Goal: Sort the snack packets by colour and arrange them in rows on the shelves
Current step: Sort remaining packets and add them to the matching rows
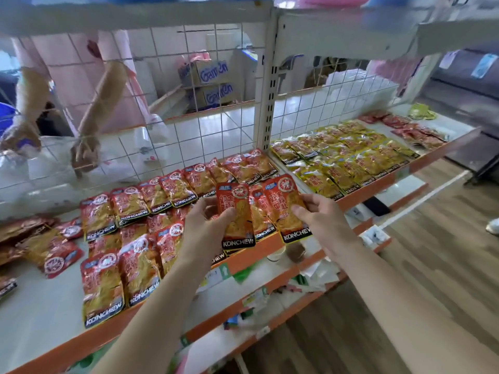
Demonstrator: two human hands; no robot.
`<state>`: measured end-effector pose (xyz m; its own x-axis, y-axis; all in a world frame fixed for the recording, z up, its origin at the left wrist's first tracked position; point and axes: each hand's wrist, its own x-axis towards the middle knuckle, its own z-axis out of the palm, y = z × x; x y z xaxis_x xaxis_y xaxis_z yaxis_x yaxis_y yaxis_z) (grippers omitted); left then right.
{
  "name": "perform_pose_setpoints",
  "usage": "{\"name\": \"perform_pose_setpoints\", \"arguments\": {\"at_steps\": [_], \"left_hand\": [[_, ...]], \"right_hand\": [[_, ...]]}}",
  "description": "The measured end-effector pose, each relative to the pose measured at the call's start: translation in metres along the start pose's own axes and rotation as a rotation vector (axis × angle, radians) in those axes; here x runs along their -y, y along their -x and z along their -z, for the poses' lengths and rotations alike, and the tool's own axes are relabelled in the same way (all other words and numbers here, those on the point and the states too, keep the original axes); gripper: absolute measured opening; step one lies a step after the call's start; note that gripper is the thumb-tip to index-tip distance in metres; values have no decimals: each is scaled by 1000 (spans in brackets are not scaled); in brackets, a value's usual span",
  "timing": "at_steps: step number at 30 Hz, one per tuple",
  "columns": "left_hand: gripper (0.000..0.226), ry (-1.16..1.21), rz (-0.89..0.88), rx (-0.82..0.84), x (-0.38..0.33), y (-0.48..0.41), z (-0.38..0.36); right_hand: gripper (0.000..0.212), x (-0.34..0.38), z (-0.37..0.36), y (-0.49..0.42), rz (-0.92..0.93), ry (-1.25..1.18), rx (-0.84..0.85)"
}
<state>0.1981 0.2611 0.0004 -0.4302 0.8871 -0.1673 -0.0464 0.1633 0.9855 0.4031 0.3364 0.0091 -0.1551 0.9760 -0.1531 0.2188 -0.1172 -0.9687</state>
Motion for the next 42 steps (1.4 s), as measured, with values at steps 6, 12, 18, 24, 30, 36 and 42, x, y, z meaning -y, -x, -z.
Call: {"name": "perform_pose_setpoints", "arguments": {"at_steps": [6, 12, 18, 24, 30, 36, 42], "left_hand": [[29, 20, 5, -18, -10, -33, -10], [28, 9, -11, -33, -17, -56, -20], [27, 11, 7, -132, -18, -77, -37], [25, 29, 43, -288, -15, -100, -60], [30, -50, 37, -412, -12, -128, -79], [17, -124, 37, -458, -11, -151, -89], [18, -216, 56, -458, -6, -169, -90]], "right_hand": [[10, 8, 2, -38, -30, -1, 2], [10, 15, 4, -69, -8, -18, 43], [12, 17, 8, -113, -10, 6, 156], [18, 20, 11, -167, -32, 6, 281], [22, 18, 10, -218, 16, 79, 336], [25, 17, 3, -249, 33, 135, 357], [16, 12, -2, -265, 59, 207, 366]]}}
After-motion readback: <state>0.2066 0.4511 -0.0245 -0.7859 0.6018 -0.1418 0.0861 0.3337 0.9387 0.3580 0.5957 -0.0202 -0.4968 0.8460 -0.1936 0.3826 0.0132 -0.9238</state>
